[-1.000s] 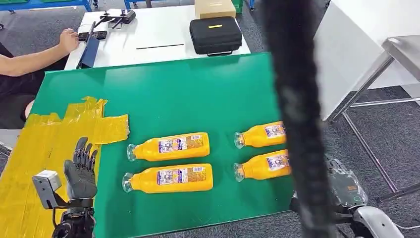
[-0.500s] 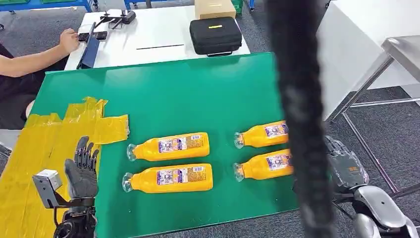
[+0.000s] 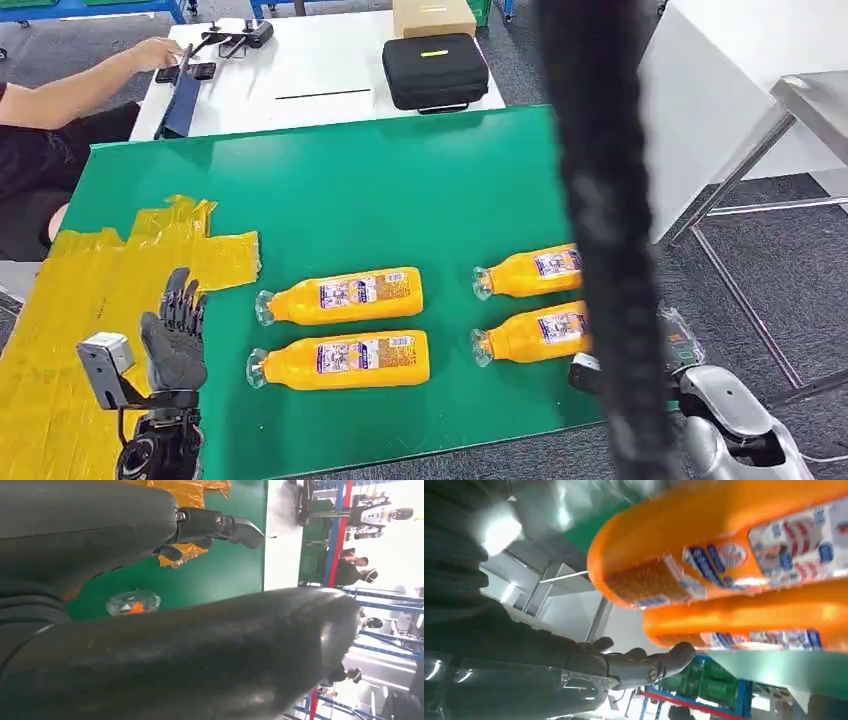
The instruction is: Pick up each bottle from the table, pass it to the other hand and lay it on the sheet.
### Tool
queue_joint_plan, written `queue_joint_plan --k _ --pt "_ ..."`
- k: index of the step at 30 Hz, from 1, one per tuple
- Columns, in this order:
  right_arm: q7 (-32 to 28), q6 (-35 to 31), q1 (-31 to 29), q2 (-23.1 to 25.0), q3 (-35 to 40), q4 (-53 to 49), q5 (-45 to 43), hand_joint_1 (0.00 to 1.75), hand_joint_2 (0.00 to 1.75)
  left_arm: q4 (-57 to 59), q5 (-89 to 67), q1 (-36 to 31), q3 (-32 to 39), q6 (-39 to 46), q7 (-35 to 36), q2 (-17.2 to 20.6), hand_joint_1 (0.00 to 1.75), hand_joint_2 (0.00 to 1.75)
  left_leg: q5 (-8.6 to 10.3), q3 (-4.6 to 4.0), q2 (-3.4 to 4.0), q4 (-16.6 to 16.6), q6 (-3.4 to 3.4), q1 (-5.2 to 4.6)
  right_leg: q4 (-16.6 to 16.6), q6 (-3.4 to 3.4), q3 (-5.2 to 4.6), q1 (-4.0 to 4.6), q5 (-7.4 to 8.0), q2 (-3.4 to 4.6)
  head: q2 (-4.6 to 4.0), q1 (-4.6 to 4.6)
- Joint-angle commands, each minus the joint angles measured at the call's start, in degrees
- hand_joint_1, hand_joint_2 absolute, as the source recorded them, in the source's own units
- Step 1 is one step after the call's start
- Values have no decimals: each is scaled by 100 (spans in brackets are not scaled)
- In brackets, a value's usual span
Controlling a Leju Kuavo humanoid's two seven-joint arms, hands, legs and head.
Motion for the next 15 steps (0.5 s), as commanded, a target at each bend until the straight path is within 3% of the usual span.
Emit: queue_joint_plan --k 1,11,15 --pt "-11 220 -310 -70 335 704 -147 0 175 472 49 -245 -78 5 28 39 0 0 -13 36 5 2 -26 14 -10 -6 43 13 -9 -5 0 2" --pt "274 476 -277 24 433 1132 27 0 175 592 165 -379 -238 66 48 77 0 0 -7 28 0 -5 -20 10 -13 -5 34 11 -5 -7 0 0" --pt "335 394 -567 114 414 1895 205 0 175 692 231 -363 -245 103 45 117 0 0 -10 42 5 -8 -23 12 -19 -5 48 13 -5 -5 0 0"
